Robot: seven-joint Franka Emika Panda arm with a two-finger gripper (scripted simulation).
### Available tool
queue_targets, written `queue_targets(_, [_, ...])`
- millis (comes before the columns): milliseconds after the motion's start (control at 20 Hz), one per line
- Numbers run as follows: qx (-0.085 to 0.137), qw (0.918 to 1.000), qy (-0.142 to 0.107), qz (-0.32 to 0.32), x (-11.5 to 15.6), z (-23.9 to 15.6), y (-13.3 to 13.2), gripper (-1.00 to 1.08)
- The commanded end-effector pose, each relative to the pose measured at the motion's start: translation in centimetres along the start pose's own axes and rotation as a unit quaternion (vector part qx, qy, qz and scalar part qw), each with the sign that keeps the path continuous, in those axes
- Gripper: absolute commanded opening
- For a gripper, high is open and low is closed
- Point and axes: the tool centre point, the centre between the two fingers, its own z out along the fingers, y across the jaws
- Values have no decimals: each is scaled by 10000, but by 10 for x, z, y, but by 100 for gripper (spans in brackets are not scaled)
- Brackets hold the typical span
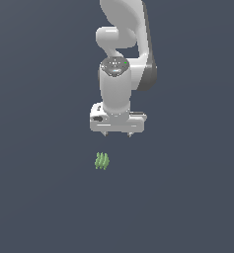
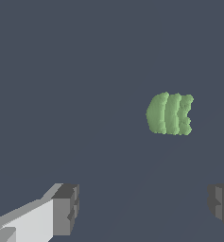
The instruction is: Pick up the object and move it to a goal position.
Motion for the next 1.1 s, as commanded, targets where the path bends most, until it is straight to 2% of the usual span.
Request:
queue_targets(0, [0,10000,0,0,0,0,0,100])
queue_targets(550, [109,9999,-4,-102,-2,-10,-10,100])
queue_targets(1050, [59,10000,-18,6,14,8,7,100])
